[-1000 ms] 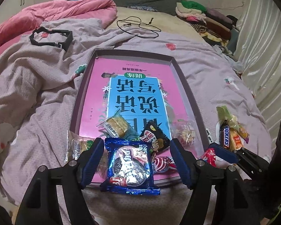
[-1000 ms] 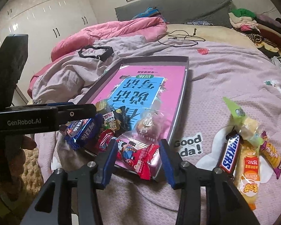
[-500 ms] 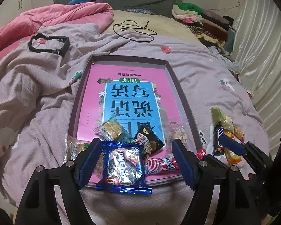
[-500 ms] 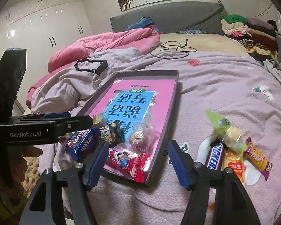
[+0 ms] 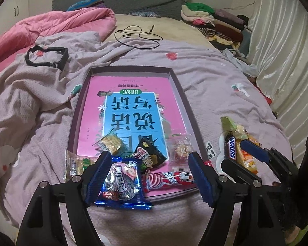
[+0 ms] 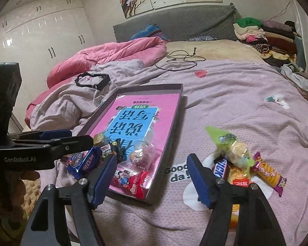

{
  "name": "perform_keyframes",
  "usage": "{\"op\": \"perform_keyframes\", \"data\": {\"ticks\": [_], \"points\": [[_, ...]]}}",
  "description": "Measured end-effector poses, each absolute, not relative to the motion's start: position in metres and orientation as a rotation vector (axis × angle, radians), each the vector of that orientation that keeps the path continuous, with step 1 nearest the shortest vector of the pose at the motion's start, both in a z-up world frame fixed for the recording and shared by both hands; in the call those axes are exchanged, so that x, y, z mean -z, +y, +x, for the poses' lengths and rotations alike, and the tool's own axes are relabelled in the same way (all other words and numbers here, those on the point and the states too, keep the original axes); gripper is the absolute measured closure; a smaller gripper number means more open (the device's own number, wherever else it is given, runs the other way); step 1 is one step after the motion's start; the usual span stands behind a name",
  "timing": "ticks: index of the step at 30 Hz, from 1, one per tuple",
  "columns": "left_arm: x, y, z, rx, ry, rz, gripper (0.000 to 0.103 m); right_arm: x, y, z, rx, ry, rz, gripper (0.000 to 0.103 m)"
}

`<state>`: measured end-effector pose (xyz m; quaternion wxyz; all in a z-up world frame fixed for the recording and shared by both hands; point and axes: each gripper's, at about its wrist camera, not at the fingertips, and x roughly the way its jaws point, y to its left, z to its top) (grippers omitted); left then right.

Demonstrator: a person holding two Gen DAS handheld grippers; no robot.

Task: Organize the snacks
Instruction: 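Withdraw both open tools slightly up from the tray, then move both open tools toward the Snickers bar and wafer stick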

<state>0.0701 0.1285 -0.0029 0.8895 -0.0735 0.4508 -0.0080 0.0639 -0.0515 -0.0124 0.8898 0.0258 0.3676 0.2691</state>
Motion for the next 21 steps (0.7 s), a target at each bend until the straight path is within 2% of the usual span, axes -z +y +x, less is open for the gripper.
{"op": "perform_keyframes", "data": {"ticks": [21], "points": [[-0.010, 0.097, 0.069, 0.050, 0.925, -0.112, 0.025, -0.001, -0.090, 0.058, -0.486, 0.722, 0.062, 0.026]]}}
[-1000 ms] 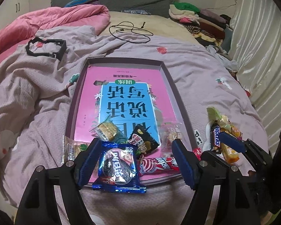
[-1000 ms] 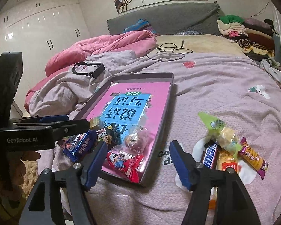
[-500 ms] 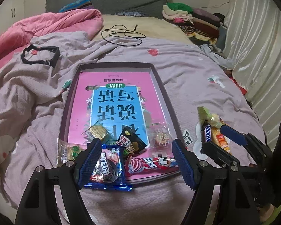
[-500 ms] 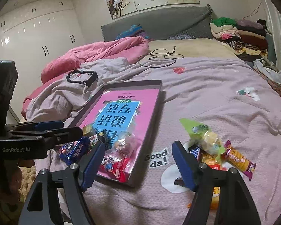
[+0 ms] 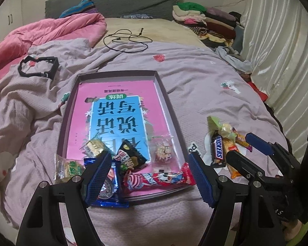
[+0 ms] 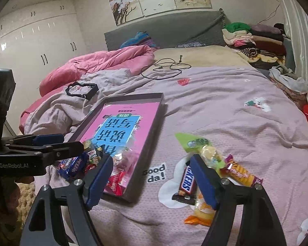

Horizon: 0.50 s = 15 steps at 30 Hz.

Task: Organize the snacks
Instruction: 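Move both open tools toward the Snickers bar and wafer stick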

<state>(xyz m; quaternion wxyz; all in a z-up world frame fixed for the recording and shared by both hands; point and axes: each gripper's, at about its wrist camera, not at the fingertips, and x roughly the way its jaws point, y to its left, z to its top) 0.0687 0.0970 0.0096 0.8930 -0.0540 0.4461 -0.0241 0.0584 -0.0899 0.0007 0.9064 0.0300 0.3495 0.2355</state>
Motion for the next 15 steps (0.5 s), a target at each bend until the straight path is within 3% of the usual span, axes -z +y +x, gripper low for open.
{"op": "perform_keyframes", "data": {"ticks": [15], "points": [[-0.016, 0.066, 0.068, 0.106, 0.932, -0.077, 0.025, -0.010, -0.123, 0.056, -0.410, 0.683, 0.053, 0.026]]}}
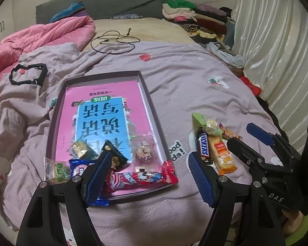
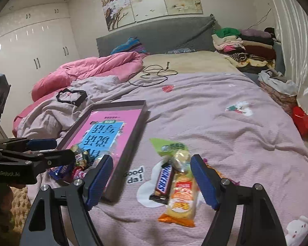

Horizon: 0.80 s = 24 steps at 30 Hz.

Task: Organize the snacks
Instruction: 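Move both open tools toward the Snickers bar and wafer stick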

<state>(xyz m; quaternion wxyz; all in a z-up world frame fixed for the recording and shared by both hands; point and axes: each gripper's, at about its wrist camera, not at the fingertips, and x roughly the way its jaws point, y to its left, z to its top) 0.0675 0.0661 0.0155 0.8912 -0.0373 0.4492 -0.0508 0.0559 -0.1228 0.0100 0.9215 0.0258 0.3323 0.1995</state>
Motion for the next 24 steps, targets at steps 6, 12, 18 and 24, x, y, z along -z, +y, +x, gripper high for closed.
{"op": "perform_keyframes", "data": {"ticks": [6, 12, 18, 24], "points": [[-0.015, 0.053, 0.067, 0.129, 0.940, -0.066, 0.025, -0.010, -0.141, 0.057, -0.371, 0.678, 0.069, 0.026], [-0.017, 0.043, 0.067, 0.145, 0.943, -0.057, 0.025, -0.012, -0.158, 0.059, -0.332, 0.662, 0.078, 0.026], [-0.018, 0.032, 0.066, 0.166, 0.946, -0.053, 0.025, -0.010, -0.172, 0.062, -0.305, 0.669, 0.082, 0.026], [-0.015, 0.021, 0.068, 0.188, 0.962, -0.049, 0.025, -0.004, -0.182, 0.065, -0.271, 0.686, 0.064, 0.026]]}}
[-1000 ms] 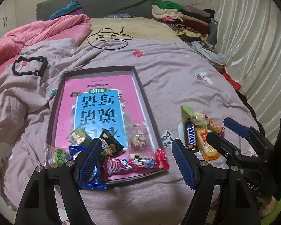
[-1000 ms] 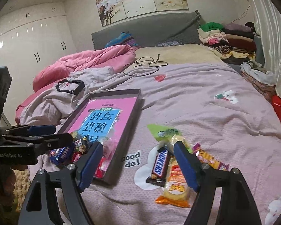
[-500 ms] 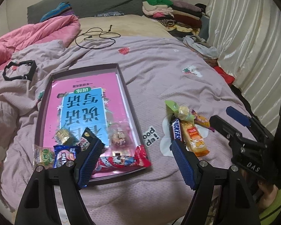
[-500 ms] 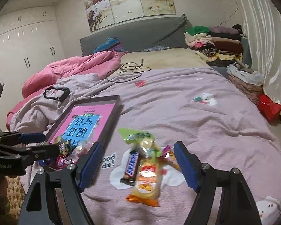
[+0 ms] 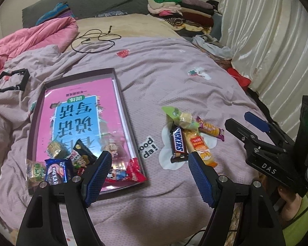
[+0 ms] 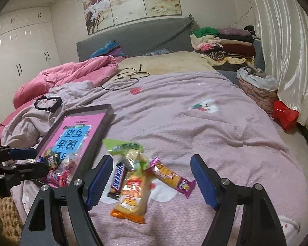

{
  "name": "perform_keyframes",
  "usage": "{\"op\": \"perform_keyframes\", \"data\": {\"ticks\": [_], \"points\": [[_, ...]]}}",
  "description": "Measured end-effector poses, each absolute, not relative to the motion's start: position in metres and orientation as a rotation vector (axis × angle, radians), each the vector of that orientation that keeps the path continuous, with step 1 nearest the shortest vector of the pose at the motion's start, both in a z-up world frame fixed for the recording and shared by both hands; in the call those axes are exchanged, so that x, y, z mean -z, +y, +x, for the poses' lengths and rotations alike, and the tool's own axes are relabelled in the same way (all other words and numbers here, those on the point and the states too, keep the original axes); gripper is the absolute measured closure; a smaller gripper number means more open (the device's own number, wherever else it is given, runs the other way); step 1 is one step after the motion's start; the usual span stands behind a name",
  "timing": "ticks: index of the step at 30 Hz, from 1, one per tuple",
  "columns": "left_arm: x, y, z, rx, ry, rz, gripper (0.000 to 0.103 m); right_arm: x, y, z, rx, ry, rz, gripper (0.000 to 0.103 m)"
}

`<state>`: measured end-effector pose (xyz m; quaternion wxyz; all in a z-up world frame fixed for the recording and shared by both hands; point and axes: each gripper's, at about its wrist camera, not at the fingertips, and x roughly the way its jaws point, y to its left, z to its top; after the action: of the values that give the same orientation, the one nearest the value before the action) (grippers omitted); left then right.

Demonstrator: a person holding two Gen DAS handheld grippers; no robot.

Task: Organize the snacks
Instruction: 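Move both open tools toward the Snickers bar and wafer stick, then grasp the Snickers bar with the left tool while the right tool grasps the purple wafer stick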

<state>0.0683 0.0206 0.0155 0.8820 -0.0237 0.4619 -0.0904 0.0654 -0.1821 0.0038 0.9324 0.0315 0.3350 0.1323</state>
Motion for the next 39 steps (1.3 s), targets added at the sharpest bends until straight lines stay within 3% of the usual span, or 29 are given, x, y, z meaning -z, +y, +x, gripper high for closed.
{"op": "perform_keyframes", "data": {"ticks": [29, 36, 39], "points": [[0.030, -0.026, 0.097, 0.244, 1.096, -0.008, 0.026, 0.041, -0.188, 0.083, -0.246, 0.791, -0.130, 0.026], [0.044, -0.036, 0.111, 0.253, 1.122, 0.002, 0.041, 0.054, -0.180, 0.092, -0.252, 0.800, -0.234, 0.026], [0.050, -0.040, 0.115, 0.260, 1.135, 0.013, 0.049, 0.060, -0.178, 0.098, -0.260, 0.812, -0.264, 0.031]]}}
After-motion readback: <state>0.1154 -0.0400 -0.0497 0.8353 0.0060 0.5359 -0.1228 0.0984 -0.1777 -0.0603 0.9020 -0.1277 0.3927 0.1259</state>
